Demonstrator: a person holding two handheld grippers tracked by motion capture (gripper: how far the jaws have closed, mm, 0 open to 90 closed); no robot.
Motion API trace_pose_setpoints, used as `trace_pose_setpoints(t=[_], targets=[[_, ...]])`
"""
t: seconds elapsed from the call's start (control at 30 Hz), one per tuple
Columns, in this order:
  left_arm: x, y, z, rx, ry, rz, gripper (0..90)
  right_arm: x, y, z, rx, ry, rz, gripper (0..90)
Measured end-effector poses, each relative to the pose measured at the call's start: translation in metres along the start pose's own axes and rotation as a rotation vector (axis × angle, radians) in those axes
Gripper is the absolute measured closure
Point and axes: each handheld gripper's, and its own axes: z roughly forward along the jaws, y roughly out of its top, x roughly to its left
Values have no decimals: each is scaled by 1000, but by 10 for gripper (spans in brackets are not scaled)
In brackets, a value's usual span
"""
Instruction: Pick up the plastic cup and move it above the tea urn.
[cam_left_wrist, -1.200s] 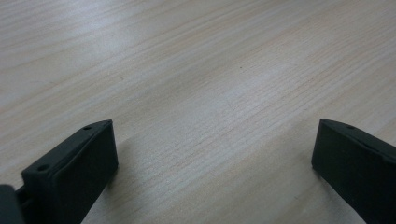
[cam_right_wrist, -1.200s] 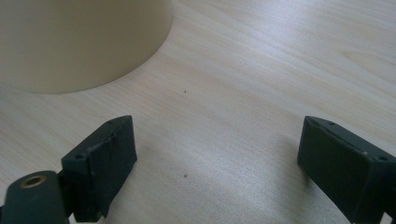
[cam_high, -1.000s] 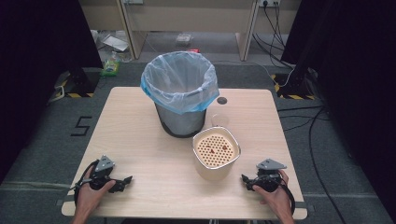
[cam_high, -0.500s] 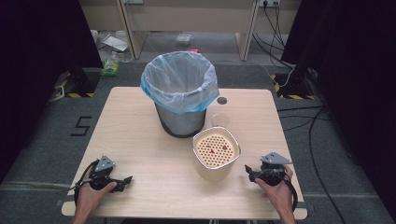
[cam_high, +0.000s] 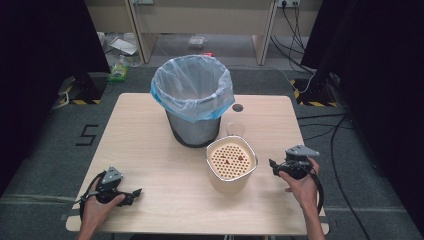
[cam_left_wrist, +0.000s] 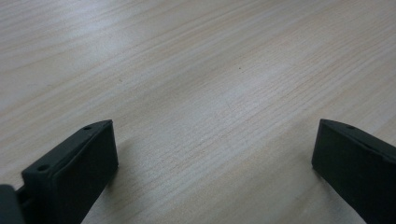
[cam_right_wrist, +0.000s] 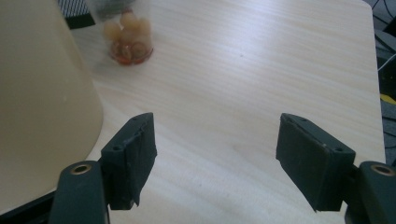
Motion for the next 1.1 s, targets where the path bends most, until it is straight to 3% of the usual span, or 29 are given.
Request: trace_pose_setpoints(t=[0.27,0.53,0.93,1.1], targets=[[0,0,0,0,0,-1,0,-7,27,10,-29,23,24,311],[1,1,1,0,-1,1,0,-9,50,27,-22,46,38,354],[1,1,1,1,-1,1,0,-5,88,46,8,92,11,439],[1,1,1,0,-2,1,0,3,106,55,27,120,-11,482]])
